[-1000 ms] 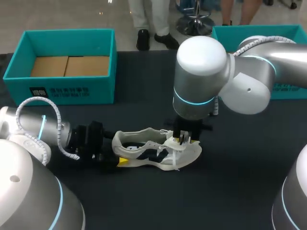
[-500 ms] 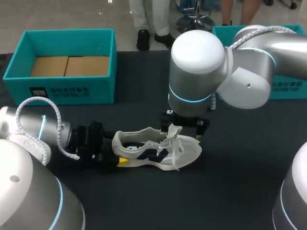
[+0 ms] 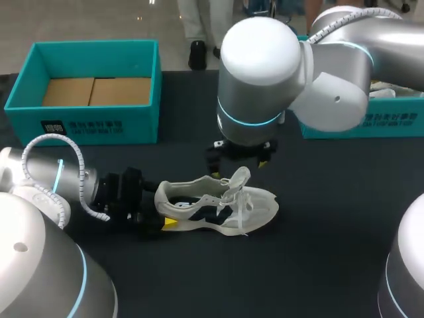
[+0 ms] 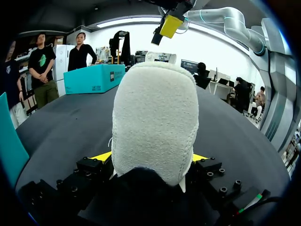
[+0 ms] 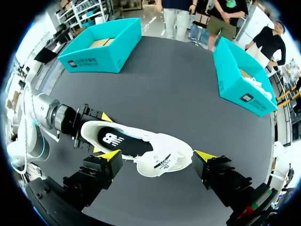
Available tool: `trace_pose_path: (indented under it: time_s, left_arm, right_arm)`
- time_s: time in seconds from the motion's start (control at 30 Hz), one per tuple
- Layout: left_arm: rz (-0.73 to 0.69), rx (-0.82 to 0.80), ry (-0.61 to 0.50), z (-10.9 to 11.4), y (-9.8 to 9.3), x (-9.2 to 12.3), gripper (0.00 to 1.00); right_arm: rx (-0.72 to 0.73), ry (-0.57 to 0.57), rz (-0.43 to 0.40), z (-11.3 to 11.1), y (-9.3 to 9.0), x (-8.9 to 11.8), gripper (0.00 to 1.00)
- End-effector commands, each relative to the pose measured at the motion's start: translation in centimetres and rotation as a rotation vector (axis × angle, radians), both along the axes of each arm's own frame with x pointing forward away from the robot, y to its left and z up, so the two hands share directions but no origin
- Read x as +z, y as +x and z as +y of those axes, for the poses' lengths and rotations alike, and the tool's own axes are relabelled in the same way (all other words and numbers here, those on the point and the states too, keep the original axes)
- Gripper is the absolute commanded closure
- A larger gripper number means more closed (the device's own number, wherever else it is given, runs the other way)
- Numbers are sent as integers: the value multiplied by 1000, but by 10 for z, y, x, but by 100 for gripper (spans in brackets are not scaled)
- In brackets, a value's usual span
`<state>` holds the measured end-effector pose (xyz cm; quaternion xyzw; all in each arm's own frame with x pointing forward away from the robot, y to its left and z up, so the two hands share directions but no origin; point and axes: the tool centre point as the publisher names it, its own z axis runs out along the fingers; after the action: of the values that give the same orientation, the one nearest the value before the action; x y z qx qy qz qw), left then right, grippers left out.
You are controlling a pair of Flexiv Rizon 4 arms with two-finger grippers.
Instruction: Take the shoe out of the shoebox, open the shoe tongue, remove and reinsert the insole, then place the shoe into the shoebox
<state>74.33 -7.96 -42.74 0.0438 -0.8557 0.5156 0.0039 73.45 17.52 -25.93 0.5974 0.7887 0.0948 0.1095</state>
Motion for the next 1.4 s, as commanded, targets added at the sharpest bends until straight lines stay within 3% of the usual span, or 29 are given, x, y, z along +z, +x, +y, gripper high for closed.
trace_pose_path:
  time_s: [0.03,0.4,0.47,0.6,0.77,0.8,0.83,0.87,0.9,1.07,1.4]
  left_arm:
    - [0,0,4,-1,1,-2,100]
    - [0,0,4,-1,1,-2,100]
    - [0,0,4,-1,1,-2,100]
    - [0,0,4,-1,1,-2,100]
    - [0,0,4,-1,1,-2,100]
    - [0,0,4,-1,1,-2,100]
    - [0,0,4,-1,1,-2,100]
    - [0,0,4,-1,1,-2,100]
    - [0,0,4,-1,1,-2,100]
    - [0,0,4,-1,1,-2,100]
    - [0,0,4,-1,1,-2,100]
  right_arm:
    - [280,-109,36,12,2,4,0]
    - [280,-109,36,12,2,4,0]
    - [426,-145,-3,17,3,2,0]
    - [664,-185,12,25,3,-1,0]
    - [771,-210,23,31,-4,-3,0]
    - [782,-211,24,31,-5,-4,23]
    - [779,-217,34,31,-5,-4,56]
    - [792,-224,41,31,-6,-4,96]
    - [808,-235,53,32,-6,-5,100]
    - [850,-278,98,40,-3,1,100]
    - [850,-278,98,40,-3,1,100]
